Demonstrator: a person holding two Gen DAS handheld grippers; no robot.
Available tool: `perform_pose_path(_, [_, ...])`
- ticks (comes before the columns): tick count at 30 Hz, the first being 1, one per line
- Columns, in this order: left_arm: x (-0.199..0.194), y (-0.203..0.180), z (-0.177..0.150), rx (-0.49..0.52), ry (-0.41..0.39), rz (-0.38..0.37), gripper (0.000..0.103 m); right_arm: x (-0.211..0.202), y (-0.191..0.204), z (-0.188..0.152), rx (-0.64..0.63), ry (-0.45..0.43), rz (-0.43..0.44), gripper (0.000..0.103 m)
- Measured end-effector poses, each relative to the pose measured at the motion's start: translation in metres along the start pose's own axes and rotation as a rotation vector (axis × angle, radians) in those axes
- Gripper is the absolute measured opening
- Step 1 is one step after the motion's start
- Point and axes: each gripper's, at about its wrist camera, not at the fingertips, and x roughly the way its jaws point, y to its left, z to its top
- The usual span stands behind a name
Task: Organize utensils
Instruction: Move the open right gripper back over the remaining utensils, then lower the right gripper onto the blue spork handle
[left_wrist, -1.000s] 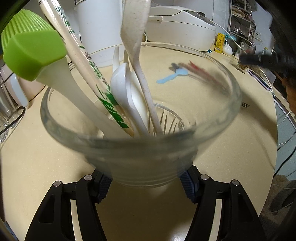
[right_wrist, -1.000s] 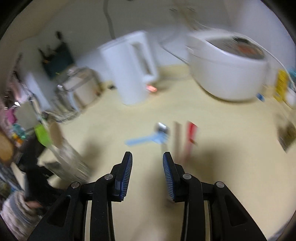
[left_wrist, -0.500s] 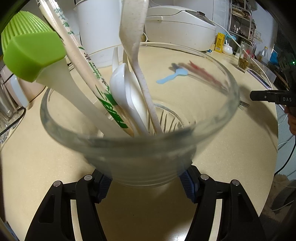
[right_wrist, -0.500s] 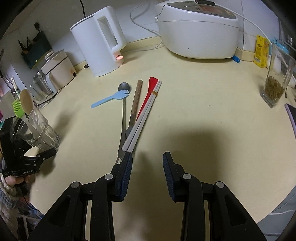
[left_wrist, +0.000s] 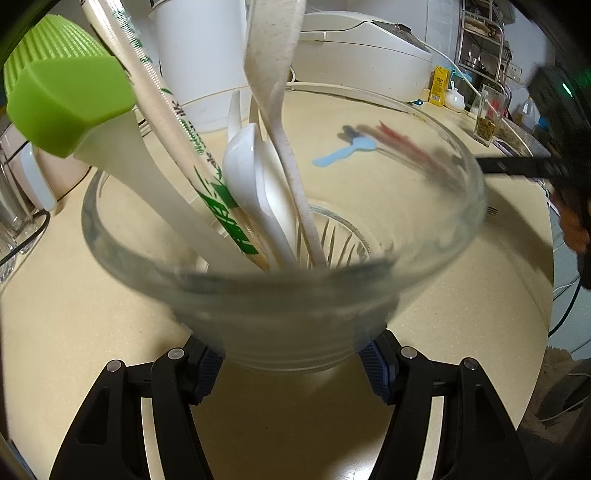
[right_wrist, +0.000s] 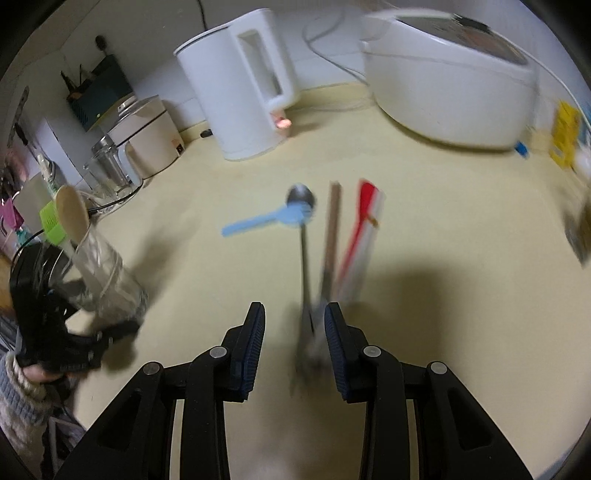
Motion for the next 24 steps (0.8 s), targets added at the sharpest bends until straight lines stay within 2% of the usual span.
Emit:
perform_pose_path(6, [-0.001, -0.001, -0.001, 0.003, -0.001, 0.004, 0.07, 0.041, 0.0, 0.052, 0.078, 0.024, 0.034, 0.034])
perform_pose_path(9, [-0.001, -0.001, -0.001, 0.004, -0.002, 0.005, 0.07, 0.061, 0.007, 0.069, 0.075, 0.048, 0.028, 0.034])
perform_pose_path(20, [-0.001, 0.0, -0.001, 0.004, -0.002, 0.004, 0.07, 0.111, 0.058, 0.089, -0.076, 0.086, 0.043, 0.034])
perform_pose_path(24, [-0.002, -0.001, -0.001, 0.003, -0.001, 0.003, 0.07, 0.13, 0.07, 0.088, -0.141, 0.121, 0.017, 0.034])
